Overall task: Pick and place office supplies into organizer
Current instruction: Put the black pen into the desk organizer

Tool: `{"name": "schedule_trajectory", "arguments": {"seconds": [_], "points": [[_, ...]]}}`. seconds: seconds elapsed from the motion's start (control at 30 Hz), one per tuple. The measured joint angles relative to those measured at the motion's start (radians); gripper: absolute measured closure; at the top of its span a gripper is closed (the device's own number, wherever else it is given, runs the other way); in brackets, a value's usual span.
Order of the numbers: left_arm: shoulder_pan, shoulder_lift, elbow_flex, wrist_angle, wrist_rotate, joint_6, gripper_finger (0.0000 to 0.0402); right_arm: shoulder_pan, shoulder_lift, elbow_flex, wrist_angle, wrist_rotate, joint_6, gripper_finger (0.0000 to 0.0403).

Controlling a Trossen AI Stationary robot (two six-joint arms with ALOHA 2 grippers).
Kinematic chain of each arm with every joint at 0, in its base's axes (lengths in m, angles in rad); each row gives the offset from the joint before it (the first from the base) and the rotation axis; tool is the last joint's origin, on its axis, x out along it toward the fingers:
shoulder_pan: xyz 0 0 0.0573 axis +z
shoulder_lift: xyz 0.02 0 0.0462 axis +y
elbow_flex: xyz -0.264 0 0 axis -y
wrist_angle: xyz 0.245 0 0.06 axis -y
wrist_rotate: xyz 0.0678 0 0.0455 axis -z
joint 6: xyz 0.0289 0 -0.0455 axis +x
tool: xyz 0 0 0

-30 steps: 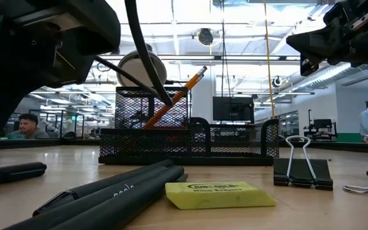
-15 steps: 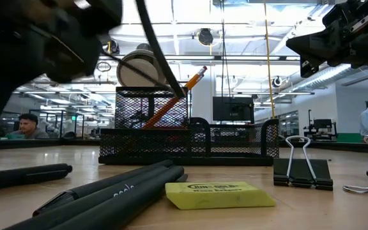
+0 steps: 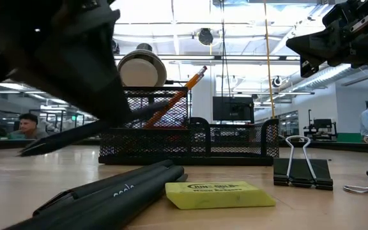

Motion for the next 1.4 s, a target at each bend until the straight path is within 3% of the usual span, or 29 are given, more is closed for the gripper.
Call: {"name": "schedule_trajectory", "arguments": {"seconds": [0.33, 0.63, 0.83, 0.97, 1.13, 1.23, 1.4], "points": [[0.025, -0.006, 0.08, 0.051, -0.355, 0.451, 0.0377, 0.0, 0.002, 0.0, 0.0, 0.0, 0.0, 0.0402], [0.146, -0.159, 0.081, 0.041, -0.353, 0.798, 0.0376, 0.0, 0.003, 0.0, 0.001, 0.002, 0.0, 0.0402], [0.185, -0.329, 0.082, 0.162, -0.358, 1.183, 0.0376, 0.0, 0.002, 0.0, 0.001, 0.003, 0.0, 0.0402], [0.236, -0.409, 0.083, 0.377, -0.219, 1.491, 0.0376, 0.0, 0.002, 0.0, 0.004, 0.003, 0.0, 0.0402], [0.323, -0.42, 0.084, 0.637, 0.188, 1.86, 0.0376, 0.0, 0.003, 0.0, 0.001, 0.003, -0.002, 0.0402], [0.387, -0.414, 0.082, 0.699, 0.392, 1.962, 0.0376, 0.0, 0.003, 0.0, -0.003, 0.003, -0.001, 0.0402], [0.476, -0.415, 0.005, 0.814, 0.506, 2.04, 0.0376, 0.0, 0.004, 0.0, -0.03, 0.001, 0.0, 0.0402]]}}
